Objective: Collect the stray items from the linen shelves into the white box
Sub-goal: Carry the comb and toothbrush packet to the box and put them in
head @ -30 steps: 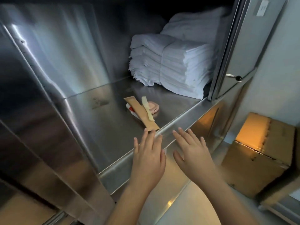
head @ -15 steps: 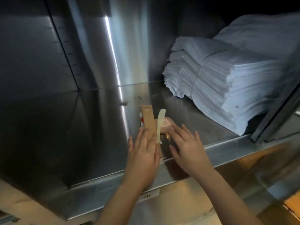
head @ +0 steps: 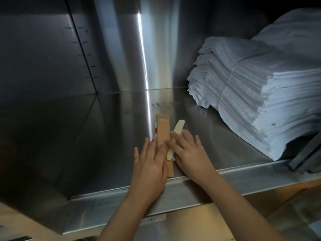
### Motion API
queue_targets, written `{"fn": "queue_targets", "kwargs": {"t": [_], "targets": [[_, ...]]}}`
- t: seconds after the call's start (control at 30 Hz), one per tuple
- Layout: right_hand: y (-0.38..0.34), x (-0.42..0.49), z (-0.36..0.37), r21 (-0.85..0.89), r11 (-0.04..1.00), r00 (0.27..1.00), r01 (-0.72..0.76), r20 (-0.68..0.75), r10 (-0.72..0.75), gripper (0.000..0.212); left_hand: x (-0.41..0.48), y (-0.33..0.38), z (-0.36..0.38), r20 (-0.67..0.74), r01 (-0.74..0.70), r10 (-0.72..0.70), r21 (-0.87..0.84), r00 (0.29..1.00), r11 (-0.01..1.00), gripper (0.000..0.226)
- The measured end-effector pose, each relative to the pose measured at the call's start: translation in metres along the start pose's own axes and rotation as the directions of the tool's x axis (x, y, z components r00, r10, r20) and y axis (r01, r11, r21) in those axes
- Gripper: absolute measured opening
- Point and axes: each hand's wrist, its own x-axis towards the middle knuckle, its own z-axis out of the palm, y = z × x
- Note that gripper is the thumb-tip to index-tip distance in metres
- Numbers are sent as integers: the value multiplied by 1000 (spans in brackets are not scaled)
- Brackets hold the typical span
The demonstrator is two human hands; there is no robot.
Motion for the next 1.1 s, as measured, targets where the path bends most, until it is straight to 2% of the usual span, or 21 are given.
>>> {"fn": "queue_targets", "kwargs": {"t": [0.13, 0.23, 0.3, 0.43, 0.53, 0.63, 0.77, 1.1], "targets": [[6, 9, 1, -35, 997, 996, 74, -50, -75, 43, 2, -2, 2, 36, 40, -40, -9, 999, 999, 50], [10, 13, 2, -47, 994, 991, 104, -75, -107, 27, 2, -3, 5, 46, 44, -44, -4, 998, 999, 49], [13, 14, 3, -46, 992, 989, 121, -79, -124, 27, 4, -2, 6, 32, 45, -45, -12, 998, 999, 47], [15, 12, 2, -34, 988, 983, 152, -99, -155, 45, 8, 1, 7, 7, 36, -36, -11, 999, 999, 46], [19, 9, 1, -61, 984, 967, 169, -180, -178, 26, 9, 5, 9, 0, 16, -16, -27, 1000, 1000, 45], [19, 2, -2, -73, 984, 949, 161, -261, -175, 34, 10, 10, 7, -13, -6, 6, -44, 1000, 999, 44], [19, -11, -8, -46, 984, 920, 171, -351, -176, 34, 9, 12, -2, -50, 3, -8, -98, 999, 995, 46], [8, -23, -28, 149, 916, 903, 374, -286, -322, 32, 6, -4, -26, -111, -247, 247, 13, 963, 969, 49]]}}
